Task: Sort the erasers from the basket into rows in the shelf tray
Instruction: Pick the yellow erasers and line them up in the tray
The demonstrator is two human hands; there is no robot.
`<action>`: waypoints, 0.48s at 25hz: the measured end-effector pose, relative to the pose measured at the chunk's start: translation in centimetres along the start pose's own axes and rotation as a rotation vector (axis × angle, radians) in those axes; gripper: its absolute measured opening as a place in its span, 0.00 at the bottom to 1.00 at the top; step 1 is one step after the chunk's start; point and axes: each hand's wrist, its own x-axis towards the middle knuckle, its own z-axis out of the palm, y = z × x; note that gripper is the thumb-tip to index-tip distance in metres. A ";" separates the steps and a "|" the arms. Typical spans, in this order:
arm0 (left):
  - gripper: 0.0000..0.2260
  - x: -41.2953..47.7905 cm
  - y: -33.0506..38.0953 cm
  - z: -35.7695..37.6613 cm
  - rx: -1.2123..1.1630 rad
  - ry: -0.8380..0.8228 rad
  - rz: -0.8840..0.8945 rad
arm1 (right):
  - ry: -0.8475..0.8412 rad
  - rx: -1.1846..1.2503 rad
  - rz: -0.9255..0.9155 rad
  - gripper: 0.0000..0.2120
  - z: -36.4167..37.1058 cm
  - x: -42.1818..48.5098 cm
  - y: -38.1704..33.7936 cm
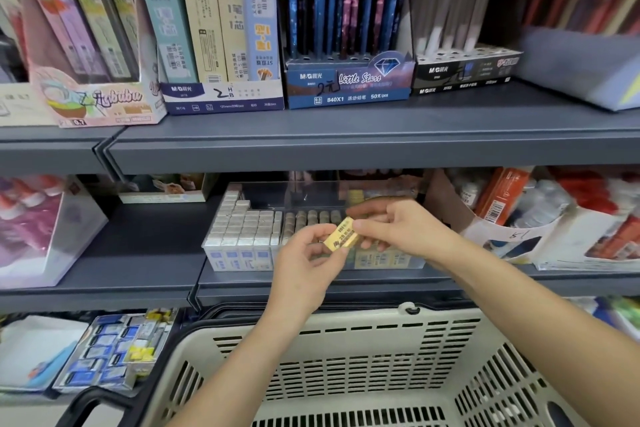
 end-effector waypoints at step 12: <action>0.12 0.4 -2.5 -2.8 0.694 0.075 0.258 | 0.463 -0.787 0.015 0.15 -6.1 5.5 2.2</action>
